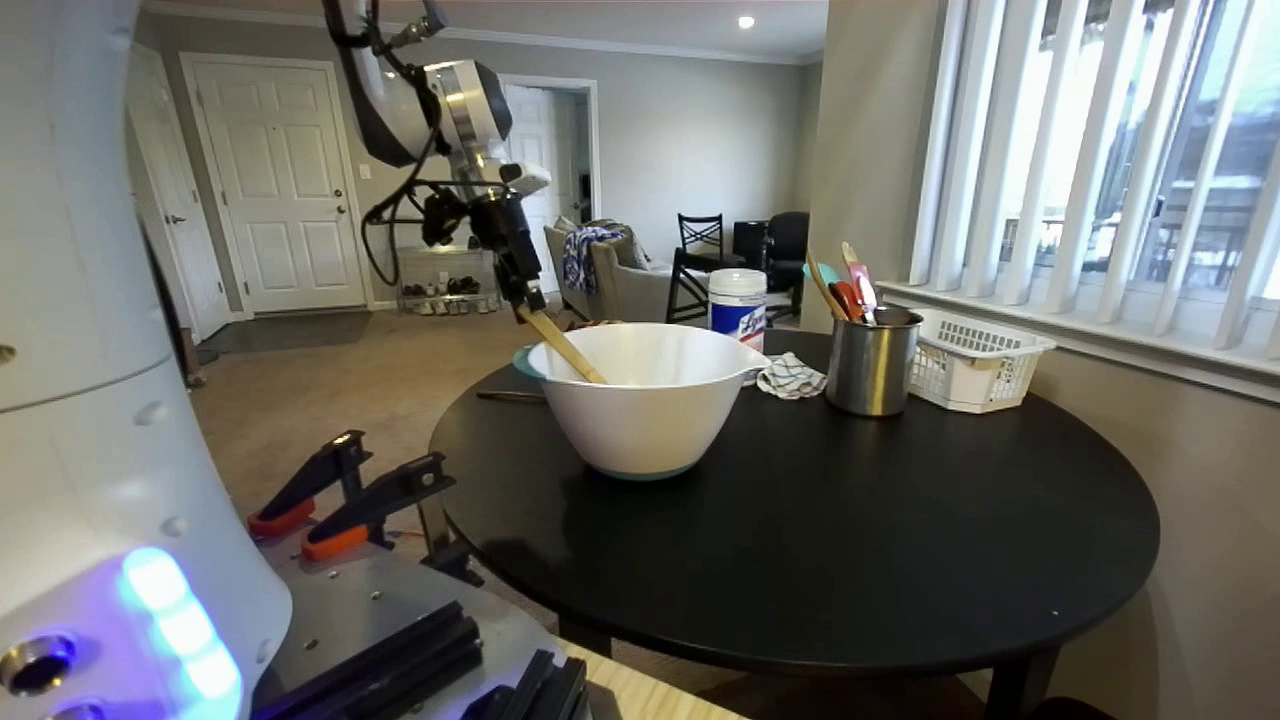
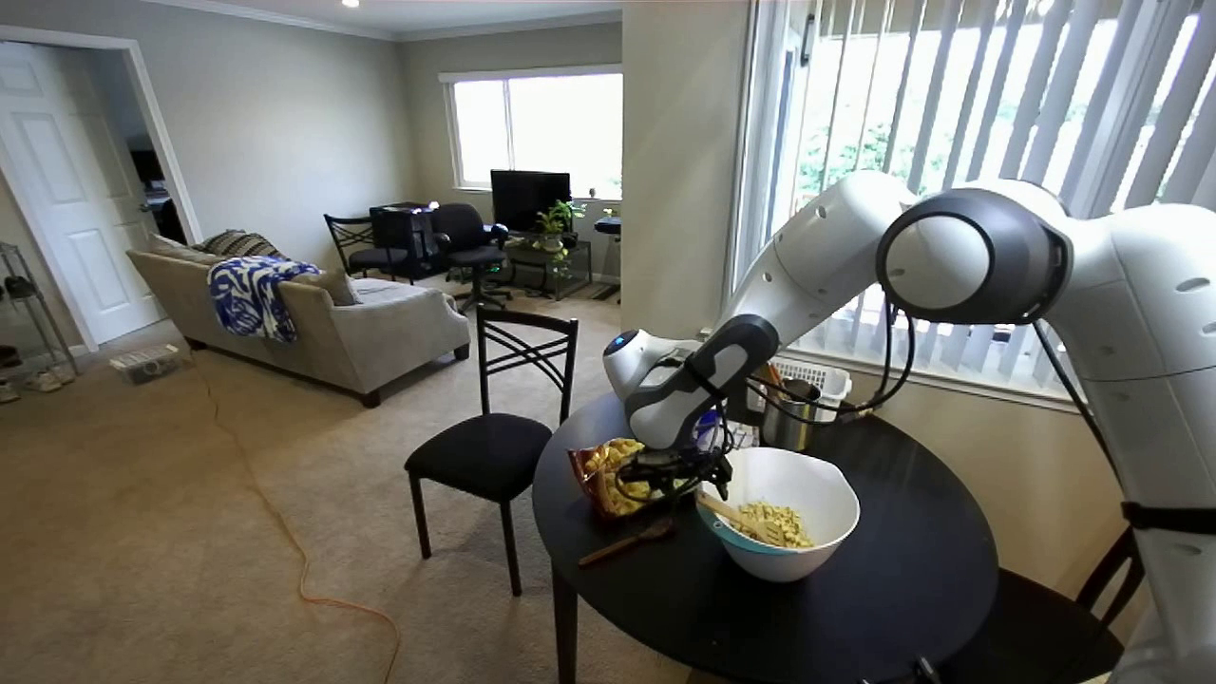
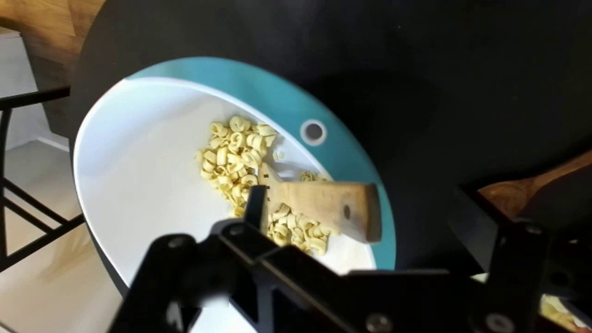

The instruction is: Stir in the bowl

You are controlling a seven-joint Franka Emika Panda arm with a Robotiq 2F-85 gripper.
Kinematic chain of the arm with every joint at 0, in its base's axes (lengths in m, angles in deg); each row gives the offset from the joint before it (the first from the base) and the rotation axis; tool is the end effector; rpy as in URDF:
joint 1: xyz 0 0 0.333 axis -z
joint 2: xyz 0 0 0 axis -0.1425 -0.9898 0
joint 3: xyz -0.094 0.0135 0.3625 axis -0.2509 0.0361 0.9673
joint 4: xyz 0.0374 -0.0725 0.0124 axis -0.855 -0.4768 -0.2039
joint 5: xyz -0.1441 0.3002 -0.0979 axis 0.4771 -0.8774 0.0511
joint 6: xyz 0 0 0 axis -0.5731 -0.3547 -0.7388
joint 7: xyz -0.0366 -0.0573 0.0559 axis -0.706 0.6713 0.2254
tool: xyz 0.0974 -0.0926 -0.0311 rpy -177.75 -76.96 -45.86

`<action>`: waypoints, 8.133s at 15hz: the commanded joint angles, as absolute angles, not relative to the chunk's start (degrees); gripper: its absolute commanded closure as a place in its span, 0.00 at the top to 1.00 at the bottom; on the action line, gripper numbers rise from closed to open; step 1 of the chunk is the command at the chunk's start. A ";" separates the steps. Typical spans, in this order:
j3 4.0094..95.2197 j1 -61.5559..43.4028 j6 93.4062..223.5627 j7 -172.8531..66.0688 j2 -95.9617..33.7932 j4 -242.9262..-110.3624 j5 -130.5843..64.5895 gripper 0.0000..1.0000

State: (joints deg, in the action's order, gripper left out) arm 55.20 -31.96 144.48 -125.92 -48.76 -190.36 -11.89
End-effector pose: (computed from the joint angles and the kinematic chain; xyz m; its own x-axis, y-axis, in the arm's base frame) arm 0.5541 0.2280 0.2347 0.8190 -0.5512 0.1591 -0.5631 -0.7191 0.4073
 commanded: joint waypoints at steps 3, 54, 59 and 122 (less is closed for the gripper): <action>54.01 -33.00 137.94 -127.41 -51.28 -187.65 -11.24 1.00; 56.12 -19.15 134.52 -110.88 -41.84 -185.50 -35.81 0.03; 54.82 -17.92 146.43 -109.14 -38.76 -191.99 -39.02 0.03; 53.71 -14.65 161.09 -83.85 -25.78 -218.17 -42.59 0.03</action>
